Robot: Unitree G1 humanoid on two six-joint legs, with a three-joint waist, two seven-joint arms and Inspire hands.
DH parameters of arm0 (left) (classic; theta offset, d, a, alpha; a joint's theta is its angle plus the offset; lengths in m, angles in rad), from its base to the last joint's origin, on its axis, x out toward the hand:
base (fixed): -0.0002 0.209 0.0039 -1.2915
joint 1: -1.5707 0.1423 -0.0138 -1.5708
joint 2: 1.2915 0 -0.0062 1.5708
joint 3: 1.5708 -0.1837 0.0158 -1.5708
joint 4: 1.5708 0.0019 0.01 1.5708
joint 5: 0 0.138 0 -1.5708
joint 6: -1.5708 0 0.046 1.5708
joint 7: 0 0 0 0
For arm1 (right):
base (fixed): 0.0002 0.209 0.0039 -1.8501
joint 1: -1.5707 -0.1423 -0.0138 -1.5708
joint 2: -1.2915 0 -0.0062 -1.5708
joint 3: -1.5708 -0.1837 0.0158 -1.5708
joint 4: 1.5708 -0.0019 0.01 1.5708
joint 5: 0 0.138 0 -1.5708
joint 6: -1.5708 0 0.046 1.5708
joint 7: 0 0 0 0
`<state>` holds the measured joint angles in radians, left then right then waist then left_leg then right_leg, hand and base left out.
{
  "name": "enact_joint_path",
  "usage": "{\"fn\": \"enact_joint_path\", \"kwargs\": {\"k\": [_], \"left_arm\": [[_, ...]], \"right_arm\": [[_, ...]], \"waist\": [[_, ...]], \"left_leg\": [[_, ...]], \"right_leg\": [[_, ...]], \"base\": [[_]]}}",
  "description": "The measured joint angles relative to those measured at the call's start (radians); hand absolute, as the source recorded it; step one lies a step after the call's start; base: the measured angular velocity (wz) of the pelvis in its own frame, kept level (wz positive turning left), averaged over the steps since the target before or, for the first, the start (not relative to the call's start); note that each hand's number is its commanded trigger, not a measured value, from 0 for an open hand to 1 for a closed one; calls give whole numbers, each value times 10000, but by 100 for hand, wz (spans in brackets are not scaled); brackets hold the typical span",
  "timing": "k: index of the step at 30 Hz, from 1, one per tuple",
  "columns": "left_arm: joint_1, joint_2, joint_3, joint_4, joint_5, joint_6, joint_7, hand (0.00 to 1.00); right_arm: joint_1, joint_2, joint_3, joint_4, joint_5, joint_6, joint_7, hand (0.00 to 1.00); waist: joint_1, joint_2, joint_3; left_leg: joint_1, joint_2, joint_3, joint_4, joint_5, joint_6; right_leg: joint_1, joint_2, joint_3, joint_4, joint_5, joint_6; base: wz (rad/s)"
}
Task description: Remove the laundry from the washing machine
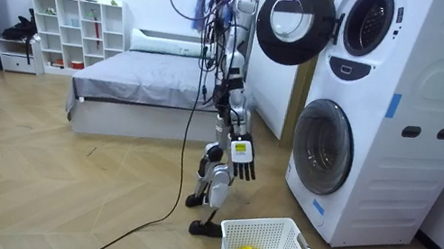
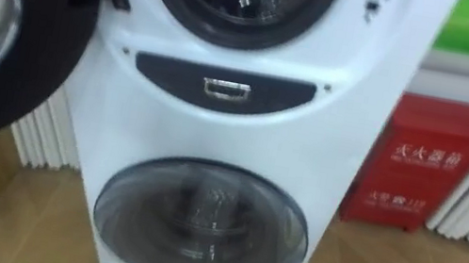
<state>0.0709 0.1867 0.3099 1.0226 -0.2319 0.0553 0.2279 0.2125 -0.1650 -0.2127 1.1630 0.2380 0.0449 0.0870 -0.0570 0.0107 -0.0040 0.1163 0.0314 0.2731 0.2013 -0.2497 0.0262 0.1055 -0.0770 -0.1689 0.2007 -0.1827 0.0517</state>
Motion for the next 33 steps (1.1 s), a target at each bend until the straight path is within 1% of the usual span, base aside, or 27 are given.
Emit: {"fn": "enact_joint_path", "kwargs": {"k": [1, 2, 4, 5, 7, 8, 10, 11, 12, 13, 14, 15, 16, 17, 18, 19, 20, 21, 22, 23, 25, 26, 28, 30, 31, 32, 33], "left_arm": [[-11, 269, 132, -453, -430, -1, 13, 0], [-43, 436, 201, -624, -615, -13, 13, 0], [-263, 1066, 646, -1170, -1222, -61, 104, 0], [-270, 1198, 801, -1421, -1327, -61, 99, 0], [-523, 1803, 1324, -1840, -1597, -102, 170, 0], [-628, 1962, 1451, -1890, -1752, -95, 210, 0], [-785, 2556, 1792, -2439, -2306, 51, 253, 0], [-784, 2691, 1855, -2564, -2432, 59, 249, 0], [-796, 2909, 2016, -2769, -2577, 105, 239, 0], [-882, 3082, 2133, -3077, -2584, 214, 226, 0], [-994, 3119, 2266, -3221, -2547, 291, 217, 0], [-1230, 3153, 2560, -3639, -2536, 448, 201, 0], [-1265, 3224, 2838, -4155, -2572, 494, 215, 0], [-1272, 3296, 2939, -4351, -2589, 510, 221, 0], [-1381, 3473, 3129, -4701, -2623, 556, 221, 0], [-1553, 3725, 3188, -4792, -2592, 558, 217, 0], [-1614, 3885, 3191, -4791, -2548, 567, 204, 0], [-1681, 4194, 3231, -4789, -2528, 573, 159, 0], [-1811, 4405, 3304, -4792, -2514, 634, 86, 0], [-1918, 4497, 3374, -4792, -2517, 723, 44, 0], [-2454, 4996, 3383, -4794, -2517, 1130, -12, 0], [-2578, 5114, 3383, -4793, -2524, 1177, -14, 0], [-2867, 5614, 3381, -4793, -2578, 1200, 9, 0], [-3060, 5811, 3311, -4795, -2307, 1210, 29, 0], [-3335, 5810, 3223, -4798, -2030, 1218, 39, 0], [-3466, 5812, 3174, -4798, -1866, 1226, 40, 0], [-3638, 5814, 3163, -4801, -1557, 1248, 28, 0]], "right_arm": [[-7, -63, -260, -6, -100, 1, 41, 0], [-15, -98, -391, -4, -154, 1, 47, 0], [-35, -319, -680, -2, -129, 2, 90, 0], [-28, -372, -767, -5, -137, 2, 105, 0], [56, -527, -1131, 17, -204, 1, 133, 0], [48, -554, -1196, 18, -171, 7, 145, 0], [171, -624, -1467, -11, -144, 34, 203, 0], [188, -634, -1558, -24, -141, 71, 198, 0], [286, -654, -1665, -51, -136, 138, 185, 0], [382, -653, -1658, -115, -106, 161, 166, 0], [412, -654, -1672, -117, -94, 181, 159, 0], [511, -653, -1714, -114, -116, 227, 160, 0], [532, -654, -1732, -114, -123, 224, 149, 0], [527, -655, -1746, -117, -126, 223, 137, 0], [530, -655, -1835, -121, -145, 223, 142, 0], [514, -667, -1977, -119, -227, 224, 146, 0], [484, -672, -2065, -119, -304, 224, 147, 0], [418, -691, -2159, -98, -396, 215, 155, 0], [434, -691, -2242, -133, -441, 224, 163, 0], [459, -690, -2242, -176, -466, 239, 157, 0], [618, -693, -2284, -516, -718, 385, 150, 0], [640, -692, -2365, -521, -784, 385, 150, 0], [700, -696, -2630, -550, -1022, 389, 116, 0], [859, -703, -2714, -552, -1286, 375, 107, 0], [1034, -697, -2742, -543, -1448, 382, 104, 0], [1101, -692, -2780, -546, -1570, 393, 113, 0], [1187, -694, -2835, -550, -1774, 398, 119, 0]], "waist": [[31, 84, -7], [46, 116, -10], [86, 235, 1], [115, 255, 1], [137, 353, 4], [223, 377, 21], [373, 500, 5], [380, 539, 6], [380, 618, -2], [442, 662, -46], [580, 753, -28], [812, 750, -46], [967, 829, -21], [1027, 810, -36], [1145, 847, -31], [1220, 870, -29], [1264, 882, -29], [1292, 887, -29], [1311, 894, -34], [1357, 884, -37], [1412, 857, -41], [1414, 836, -43], [1383, 770, -72], [1333, 755, -35], [1312, 728, -37], [1322, 686, -39], [1359, 648, -36]], "left_leg": [[18, 21, 0, -24, 13, -18], [18, 33, -4, -26, 15, -22], [11, 40, -91, -37, 33, -49], [18, 43, -97, -37, 37, -55], [-4, 58, -149, -43, 39, -61], [-32, 57, -164, -45, 39, -61], [-90, 57, -319, -41, 40, -64], [-70, 59, -348, -40, 40, -64], [-47, 44, -432, -44, 40, -64], [-65, 9, -529, -94, 40, -64], [-69, -20, -582, -112, 41, -65], [-67, -68, -602, -117, 43, -67], [-57, -66, -635, -116, 44, -67], [-57, -69, -701, -116, 45, -66], [-60, -69, -888, -120, 46, -67], [-69, -67, -904, -121, 46, -67], [-79, -69, -912, -121, 46, -67], [-95, -75, -944, -121, 46, -67], [-104, -81, -964, -123, 46, -68], [-114, -81, -968, -123, 47, -68], [-191, -95, -1154, -118, 47, -69], [-190, -98, -1196, -118, 47, -69], [-172, -106, -1220, -118, 47, -69], [-161, -121, -1301, -113, 47, -69], [-178, -132, -1405, -106, 47, -69], [-181, -132, -1418, -106, 47, -69], [-181, -134, -1422, -105, 47, -69]], "right_leg": [[-3, 27, 9, -3, 6, -10], [-2, 36, 6, -2, 8, -12], [31, 53, -66, -17, 10, -15], [34, 54, -108, -18, 10, -15], [67, 70, -318, -147, 26, -43], [61, 75, -320, -176, 29, -46], [119, 89, -380, -188, 30, -49], [149, 90, -411, -197, 30, -49], [170, 81, -550, -249, 30, -49], [192, 72, -575, -325, 30, -48], [195, 72, -568, -326, 30, -48], [186, 71, -529, -324, 29, -46], [184, 70, -532, -331, 27, -44], [187, 65, -541, -329, 27, -44], [196, 65, -547, -328, 25, -41], [202, 63, -590, -328, 22, -38], [202, 63, -611, -328, 22, -38], [206, 63, -680, -335, 21, -37], [210, 64, -774, -328, 21, -37], [205, 64, -798, -329, 21, -36], [202, 68, -806, -341, 21, -37], [214, 69, -805, -339, 21, -37], [258, 69, -793, -339, 22, -37], [309, 67, -769, -347, 22, -37], [327, 67, -742, -337, 22, -38], [331, 68, -698, -328, 22, -37], [334, 75, -564, -342, 22, -37]], "base": [[0], [0], [7], [9], [7], [6], [11], [18], [17], [18], [11], [0], [-4], [0], [5], [7], [8], [10], [10], [11], [19], [18], [6], [15], [22], [16], [6]]}}
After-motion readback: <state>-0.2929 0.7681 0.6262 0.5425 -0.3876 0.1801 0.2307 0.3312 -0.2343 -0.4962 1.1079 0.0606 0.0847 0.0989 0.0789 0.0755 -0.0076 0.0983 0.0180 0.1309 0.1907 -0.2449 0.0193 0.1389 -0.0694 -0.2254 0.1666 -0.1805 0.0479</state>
